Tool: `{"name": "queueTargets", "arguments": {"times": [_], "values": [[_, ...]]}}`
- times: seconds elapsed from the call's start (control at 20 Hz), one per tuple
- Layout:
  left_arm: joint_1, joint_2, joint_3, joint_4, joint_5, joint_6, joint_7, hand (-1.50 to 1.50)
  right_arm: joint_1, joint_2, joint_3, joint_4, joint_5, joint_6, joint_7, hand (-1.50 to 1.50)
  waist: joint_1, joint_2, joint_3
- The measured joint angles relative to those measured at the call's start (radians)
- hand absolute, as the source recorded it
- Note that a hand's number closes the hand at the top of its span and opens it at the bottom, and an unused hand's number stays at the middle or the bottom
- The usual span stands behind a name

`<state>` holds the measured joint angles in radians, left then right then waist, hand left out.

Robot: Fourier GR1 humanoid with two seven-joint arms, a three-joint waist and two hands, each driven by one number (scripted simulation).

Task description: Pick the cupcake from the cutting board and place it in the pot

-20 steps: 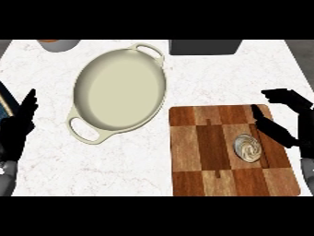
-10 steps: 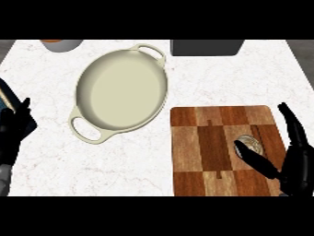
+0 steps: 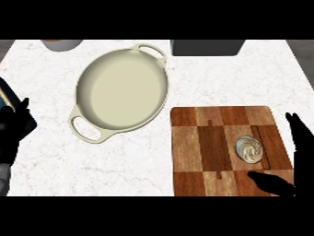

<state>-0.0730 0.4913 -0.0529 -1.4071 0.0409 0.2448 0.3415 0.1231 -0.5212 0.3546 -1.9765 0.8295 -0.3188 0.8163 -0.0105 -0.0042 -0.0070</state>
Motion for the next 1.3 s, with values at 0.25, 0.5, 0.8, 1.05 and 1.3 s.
{"name": "queueTargets", "arguments": {"times": [0.25, 0.5, 0.8, 1.05, 1.3], "values": [[-0.036, -0.004, -0.004, 0.004, -0.005, -0.008, 0.025, 0.0, -0.073, 0.018, 0.051, -0.076, -0.066, 0.276, 0.213, -1.5, 0.014, 0.004, 0.002], [-0.019, -0.009, -0.003, -0.012, -0.012, -0.014, 0.027, 0.0, -0.148, 0.062, 0.055, -0.106, -0.142, 0.424, 0.304, -1.5, 0.02, 0.004, 0.004], [-0.016, -0.022, 0.005, 0.0, -0.027, -0.017, 0.007, 0.0, -0.179, 0.106, 0.031, -0.086, -0.156, 0.481, 0.34, -1.5, 0.014, 0.004, 0.005], [-0.024, -0.039, 0.01, 0.0, -0.039, -0.017, 0.016, 0.0, -0.202, 0.147, -0.003, -0.001, -0.147, 0.504, 0.315, -1.5, 0.015, 0.005, 0.006], [-0.013, -0.033, 0.028, -0.029, -0.041, -0.038, 0.036, 0.0, -0.168, 0.177, -0.015, 0.076, -0.105, 0.5, 0.27, -1.5, 0.014, 0.004, 0.007]]}}
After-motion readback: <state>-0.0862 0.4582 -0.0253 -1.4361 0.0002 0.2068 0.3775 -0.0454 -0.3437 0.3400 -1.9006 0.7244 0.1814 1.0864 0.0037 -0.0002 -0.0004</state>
